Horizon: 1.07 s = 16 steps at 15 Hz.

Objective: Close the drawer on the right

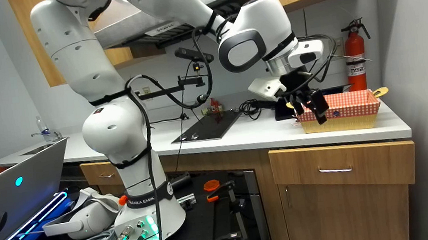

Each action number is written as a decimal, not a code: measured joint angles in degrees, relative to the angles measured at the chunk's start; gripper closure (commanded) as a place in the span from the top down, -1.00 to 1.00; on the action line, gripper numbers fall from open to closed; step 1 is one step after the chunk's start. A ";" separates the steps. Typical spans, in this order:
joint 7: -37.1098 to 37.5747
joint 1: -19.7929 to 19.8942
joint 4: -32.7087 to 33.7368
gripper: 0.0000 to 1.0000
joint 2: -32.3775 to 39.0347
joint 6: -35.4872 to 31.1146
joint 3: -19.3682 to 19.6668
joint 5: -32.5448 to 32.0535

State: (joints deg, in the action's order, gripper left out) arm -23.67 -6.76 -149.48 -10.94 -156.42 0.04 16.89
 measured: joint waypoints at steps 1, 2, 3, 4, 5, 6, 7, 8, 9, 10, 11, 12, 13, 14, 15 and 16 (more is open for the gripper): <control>-0.60 -0.41 -0.12 1.00 -0.27 0.00 0.39 0.35; -1.08 -0.80 -0.19 1.00 -0.47 0.00 0.73 0.60; -1.40 -1.16 -0.25 1.00 -0.62 0.00 1.04 0.71; -1.73 -1.49 -0.29 1.00 -0.77 0.00 1.36 0.77; -1.98 -1.75 -0.32 1.00 -0.92 0.00 1.60 0.79; -2.17 -2.01 -0.35 1.00 -1.06 0.00 1.82 0.79; -2.32 -2.25 -0.37 1.00 -1.15 0.00 2.02 0.79; -2.45 -2.46 -0.37 1.00 -1.21 0.00 2.20 0.79; -2.55 -2.68 -0.37 1.00 -1.23 0.00 2.36 0.79; -2.61 -2.85 -0.38 1.00 -1.23 0.00 2.47 0.79; -2.66 -2.96 -0.38 1.00 -1.23 0.00 2.54 0.79; -2.72 -3.06 -0.38 1.00 -1.23 0.00 2.60 0.79; -2.77 -3.13 -0.38 1.00 -1.23 0.00 2.64 0.79; -2.80 -3.17 -0.38 1.00 -1.23 0.00 2.67 0.79; -2.82 -3.21 -0.38 1.00 -1.23 0.00 2.70 0.79; -2.84 -3.24 -0.38 1.00 -1.23 0.00 2.73 0.79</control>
State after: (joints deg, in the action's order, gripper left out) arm -26.51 -10.00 -149.85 -12.17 -156.42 2.77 17.68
